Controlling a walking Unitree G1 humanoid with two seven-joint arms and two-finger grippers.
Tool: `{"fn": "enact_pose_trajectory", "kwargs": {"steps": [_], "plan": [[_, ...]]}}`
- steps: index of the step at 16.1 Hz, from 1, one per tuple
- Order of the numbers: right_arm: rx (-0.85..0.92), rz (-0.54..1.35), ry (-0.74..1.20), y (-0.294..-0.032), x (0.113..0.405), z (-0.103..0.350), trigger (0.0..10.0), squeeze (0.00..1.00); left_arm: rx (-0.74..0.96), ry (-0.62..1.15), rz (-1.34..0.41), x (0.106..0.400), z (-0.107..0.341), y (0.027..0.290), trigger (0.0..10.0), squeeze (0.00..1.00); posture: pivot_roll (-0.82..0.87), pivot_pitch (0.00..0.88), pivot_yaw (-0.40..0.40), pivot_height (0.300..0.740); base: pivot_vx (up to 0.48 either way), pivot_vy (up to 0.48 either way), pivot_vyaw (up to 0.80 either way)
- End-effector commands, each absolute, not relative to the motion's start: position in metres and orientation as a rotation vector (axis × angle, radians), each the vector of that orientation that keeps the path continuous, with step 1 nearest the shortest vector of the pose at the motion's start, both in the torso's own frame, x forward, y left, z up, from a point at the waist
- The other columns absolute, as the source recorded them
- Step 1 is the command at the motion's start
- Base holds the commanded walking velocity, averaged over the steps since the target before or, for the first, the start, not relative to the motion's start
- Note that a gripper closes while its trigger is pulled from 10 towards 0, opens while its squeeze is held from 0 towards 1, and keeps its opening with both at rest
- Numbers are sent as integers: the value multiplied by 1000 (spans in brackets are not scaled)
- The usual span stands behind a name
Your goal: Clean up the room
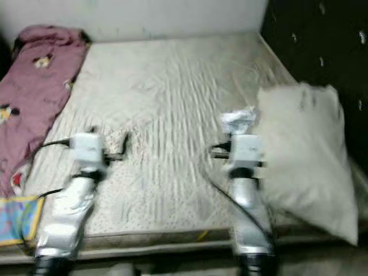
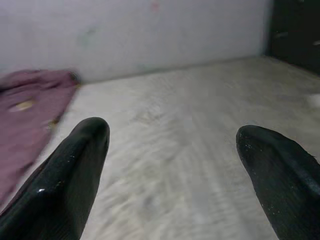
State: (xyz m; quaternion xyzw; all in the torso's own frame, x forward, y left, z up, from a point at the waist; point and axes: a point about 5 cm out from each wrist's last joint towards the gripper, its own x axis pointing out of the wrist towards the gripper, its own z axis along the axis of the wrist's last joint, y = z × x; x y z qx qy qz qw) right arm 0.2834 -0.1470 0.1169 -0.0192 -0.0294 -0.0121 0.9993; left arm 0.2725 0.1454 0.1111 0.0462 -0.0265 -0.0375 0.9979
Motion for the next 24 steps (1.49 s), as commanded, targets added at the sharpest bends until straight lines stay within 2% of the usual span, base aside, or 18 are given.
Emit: {"fn": "enact_pose_trajectory", "kwargs": {"steps": [1,5,8,10,13,18,24], "plan": [[-31,3,-76,-141,285,120,10000,0,98,-36,-59,266,106,148,10000,0,32,0,47,740,0,0,0],[-38,5,-78,-141,289,120,10000,0,84,-9,-57,258,96,144,10000,0,45,0,38,740,0,0,0],[6,9,-88,-130,303,123,10000,0,139,-20,-54,267,100,157,10000,0,67,0,67,740,0,0,0],[63,-7,-71,-119,306,118,10000,0,146,-39,-49,278,106,167,10000,0,61,0,59,740,0,0,0],[50,43,-53,-113,301,112,10000,0,112,-40,-49,282,105,164,10000,0,41,0,43,740,0,0,0],[71,8,-29,-116,305,100,10000,0,85,-26,-37,294,97,164,10000,0,25,0,63,740,0,0,0],[-22,23,-64,-137,296,103,10000,0,90,-36,-17,274,90,166,10000,0,41,0,22,740,0,0,0]]}}
